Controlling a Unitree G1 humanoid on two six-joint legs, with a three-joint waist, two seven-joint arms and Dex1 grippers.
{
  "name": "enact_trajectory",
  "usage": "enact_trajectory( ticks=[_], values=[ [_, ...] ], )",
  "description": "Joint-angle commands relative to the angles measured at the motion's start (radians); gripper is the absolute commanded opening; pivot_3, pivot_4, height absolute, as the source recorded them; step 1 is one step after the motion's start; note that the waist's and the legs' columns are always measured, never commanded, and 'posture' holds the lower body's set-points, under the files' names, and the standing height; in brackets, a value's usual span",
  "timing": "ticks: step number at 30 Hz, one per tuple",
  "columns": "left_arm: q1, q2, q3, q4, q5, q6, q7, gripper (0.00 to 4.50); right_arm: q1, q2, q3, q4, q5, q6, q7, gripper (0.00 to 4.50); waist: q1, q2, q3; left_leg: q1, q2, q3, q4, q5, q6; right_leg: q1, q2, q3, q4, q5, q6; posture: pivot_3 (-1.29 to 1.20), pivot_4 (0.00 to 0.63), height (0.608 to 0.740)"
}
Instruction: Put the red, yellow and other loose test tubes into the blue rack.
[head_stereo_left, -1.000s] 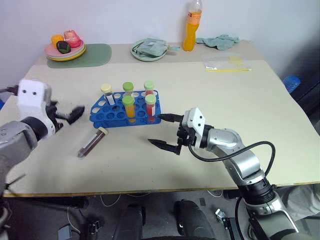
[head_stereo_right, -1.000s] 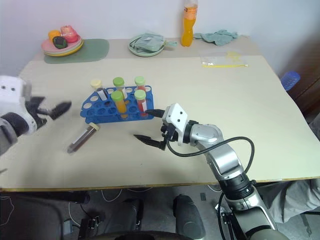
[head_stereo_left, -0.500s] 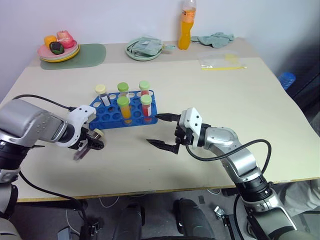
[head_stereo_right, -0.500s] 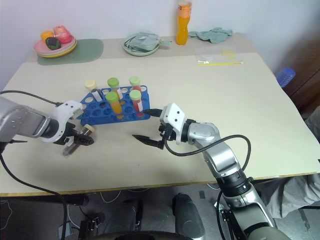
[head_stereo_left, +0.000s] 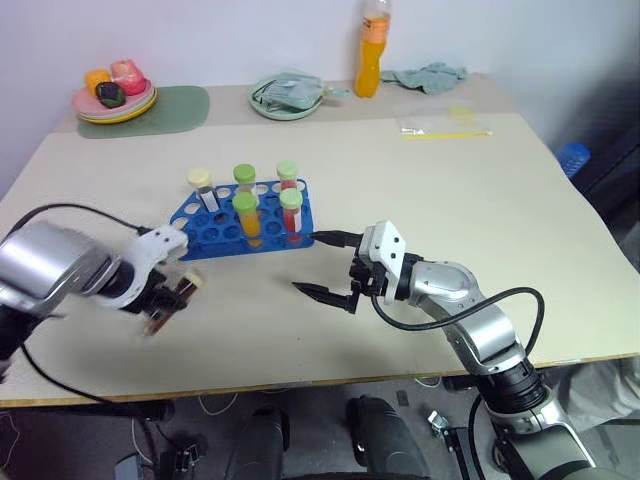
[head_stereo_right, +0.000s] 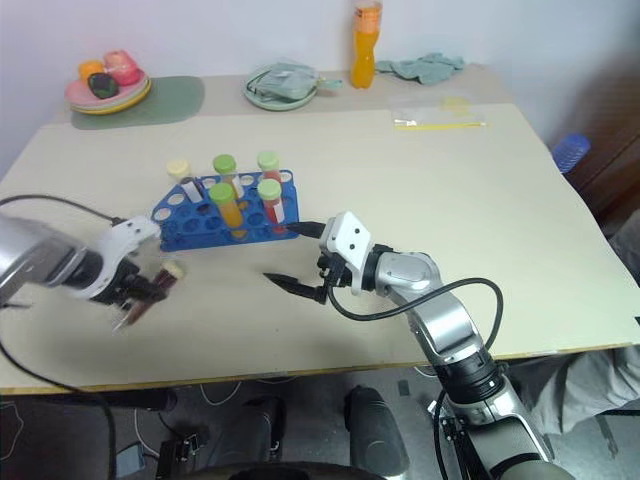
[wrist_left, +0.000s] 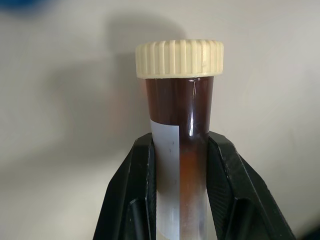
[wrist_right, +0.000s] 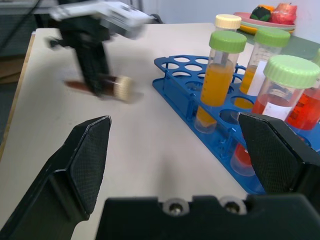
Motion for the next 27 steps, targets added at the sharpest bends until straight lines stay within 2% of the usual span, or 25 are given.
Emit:
enact_trajectory(
  ticks=[1, 3, 4, 6, 7, 11, 14, 17, 21, 27],
  values=[
    [0.164, -0.082, 0.344, -0.084, 0.02, -0.292, -0.011, 0.75, -0.012, 0.0, -0.003, -0.023, 0.007, -0.014, 0.01, 4.5, 0.006, 0.0, 0.0, 0.0, 0.0, 0.0, 0.0, 0.0, 0.0, 0.0, 0.0, -0.001, 0.001, 0.0, 0.0, 0.0, 0.15, 0.74],
    [0.216, -0.216, 0.485, -0.114, 0.049, -0.421, 0.079, 0.75, -0.015, 0.003, -0.001, -0.017, 0.006, -0.017, 0.013, 4.5, 0.017, 0.0, 0.0, 0.0, 0.0, 0.0, 0.001, 0.0, 0.0, 0.0, -0.002, -0.001, 0.002, 0.0, 0.0, 0.0, 0.15, 0.74],
    [0.21, -0.286, 0.529, -0.121, 0.034, -0.421, 0.142, 0.75, -0.017, 0.005, -0.001, -0.013, 0.006, -0.019, 0.014, 4.5, 0.023, -0.001, 0.0, 0.0, 0.0, 0.0, 0.002, 0.0, 0.0, 0.001, -0.001, -0.001, 0.002, 0.0, 0.0, 0.0, 0.15, 0.74],
    [0.16, -0.492, 0.598, -0.136, 0.025, -0.418, 0.368, 0.75, -0.022, 0.011, 0.001, -0.006, 0.006, -0.019, 0.015, 4.5, 0.032, 0.0, 0.0, 0.0, 0.0, 0.0, 0.003, 0.0, 0.0, 0.002, -0.001, -0.001, 0.001, 0.0, 0.0, 0.0, 0.15, 0.74],
    [0.152, -0.565, 0.608, -0.15, 0.056, -0.431, 0.455, 0.75, -0.023, 0.012, 0.001, -0.004, 0.006, -0.019, 0.016, 4.5, 0.033, -0.001, -0.001, 0.0, -0.001, -0.001, 0.004, 0.0, 0.0, 0.003, -0.001, -0.001, 0.002, 0.0, 0.0, 0.0, 0.15, 0.74],
    [0.198, -0.785, 0.53, -0.222, 0.315, -0.663, 0.707, 0.75, -0.027, 0.02, 0.005, 0.002, 0.005, -0.018, 0.015, 4.5, 0.027, -0.002, -0.001, 0.001, -0.001, -0.001, 0.005, 0.0, 0.0, 0.003, -0.001, -0.001, 0.002, 0.0, 0.001, 0.0, 0.15, 0.74],
    [0.217, -0.923, 0.439, -0.218, 0.411, -0.795, 0.79, 0.75, -0.034, 0.027, 0.009, 0.006, 0.007, -0.017, 0.015, 4.5, 0.03, -0.002, -0.001, 0.001, -0.001, -0.001, 0.004, 0.0, 0.0, 0.003, -0.001, -0.001, 0.003, 0.001, 0.0, 0.0, 0.15, 0.74],
    [0.217, -0.993, 0.366, -0.14, 0.506, -0.902, 0.829, 0.75, -0.044, 0.033, 0.011, 0.012, 0.006, -0.018, 0.017, 4.5, 0.031, -0.002, -0.001, 0.001, -0.001, -0.001, 0.004, 0.0, 0.0, 0.003, -0.001, -0.001, 0.003, 0.001, 0.0, 0.0, 0.15, 0.74],
    [0.214, -1.007, 0.333, -0.058, 0.548, -0.985, 0.809, 0.75, -0.049, 0.036, 0.011, 0.017, 0.003, -0.02, 0.016, 4.5, 0.027, -0.002, -0.001, 0.001, -0.001, -0.001, 0.004, 0.0, 0.0, 0.003, 0.0, -0.001, 0.003, 0.001, 0.0, 0.0, 0.15, 0.74],
    [0.198, -1.038, 0.341, 0.027, 0.517, -1.016, 0.782, 0.75, -0.035, 0.035, 0.006, -0.001, 0.002, -0.013, -0.001, 4.5, 0.029, -0.002, -0.001, 0.001, -0.001, -0.001, 0.004, 0.0, 0.0, 0.003, 0.0, -0.001, 0.003, 0.001, 0.0, 0.0, 0.15, 0.74]
  ],
)
